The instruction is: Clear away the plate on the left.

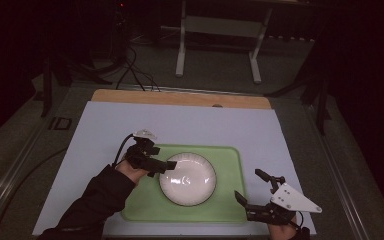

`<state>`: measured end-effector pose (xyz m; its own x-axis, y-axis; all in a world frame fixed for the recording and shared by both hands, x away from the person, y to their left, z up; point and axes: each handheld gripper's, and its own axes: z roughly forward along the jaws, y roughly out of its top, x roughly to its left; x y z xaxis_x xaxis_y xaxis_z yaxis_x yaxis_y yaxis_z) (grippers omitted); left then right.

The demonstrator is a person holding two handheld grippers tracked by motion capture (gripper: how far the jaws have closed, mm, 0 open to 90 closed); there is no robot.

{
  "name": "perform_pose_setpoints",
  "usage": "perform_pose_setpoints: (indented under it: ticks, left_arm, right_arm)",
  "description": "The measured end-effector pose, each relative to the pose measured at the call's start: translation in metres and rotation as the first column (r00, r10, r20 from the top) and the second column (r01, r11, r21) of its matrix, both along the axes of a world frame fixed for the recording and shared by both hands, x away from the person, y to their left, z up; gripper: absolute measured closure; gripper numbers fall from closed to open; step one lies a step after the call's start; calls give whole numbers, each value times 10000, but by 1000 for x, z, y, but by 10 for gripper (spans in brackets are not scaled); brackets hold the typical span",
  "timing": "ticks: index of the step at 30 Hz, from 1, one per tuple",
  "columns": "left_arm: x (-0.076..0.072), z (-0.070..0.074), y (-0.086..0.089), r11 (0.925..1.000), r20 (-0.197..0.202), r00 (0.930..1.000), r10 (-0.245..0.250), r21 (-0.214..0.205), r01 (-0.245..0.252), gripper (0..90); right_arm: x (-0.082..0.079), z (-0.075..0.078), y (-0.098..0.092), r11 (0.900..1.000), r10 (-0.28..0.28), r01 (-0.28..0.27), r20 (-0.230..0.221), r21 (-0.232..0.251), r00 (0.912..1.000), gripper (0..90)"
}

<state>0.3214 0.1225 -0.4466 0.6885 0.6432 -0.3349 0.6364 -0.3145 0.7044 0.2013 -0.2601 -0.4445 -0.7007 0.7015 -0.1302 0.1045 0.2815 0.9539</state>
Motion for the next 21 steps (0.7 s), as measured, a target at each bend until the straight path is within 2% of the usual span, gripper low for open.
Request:
perform_pose_setpoints:
  ticks: [1, 5, 6, 11, 16, 21]
  left_arm:
    - [-1, 2, 1, 9999, 160, 9999, 26, -116, -24, 0]
    - [-7, 12, 5, 9996, 723, 9974, -25, -264, 44, 0]
    - [-7, 12, 5, 9996, 723, 9974, -25, -264, 44, 0]
    - [-18, 23, 12, 9995, 1266, 9919, -120, -287, 157, 0]
    - [-27, 30, 20, 9998, 1562, 9877, -100, -156, 126, 0]
    - [-36, 34, 31, 9995, 1909, 9816, -76, -272, 130, 0]
  right_arm:
    - [0, 0, 0, 10000, 0, 0, -6, 1, 10000, 118]
    - [0, 0, 0, 10000, 5, -5, -11, -2, 10000, 118]
    - [0, 0, 0, 10000, 5, -5, -11, -2, 10000, 118]
    - [0, 0, 1, 10000, 19, -19, -13, -24, 10000, 118]
    - [1, -1, 1, 10000, 14, -14, -38, -4, 10000, 118]
    - [0, -1, 1, 10000, -7, 7, -43, -23, 10000, 118]
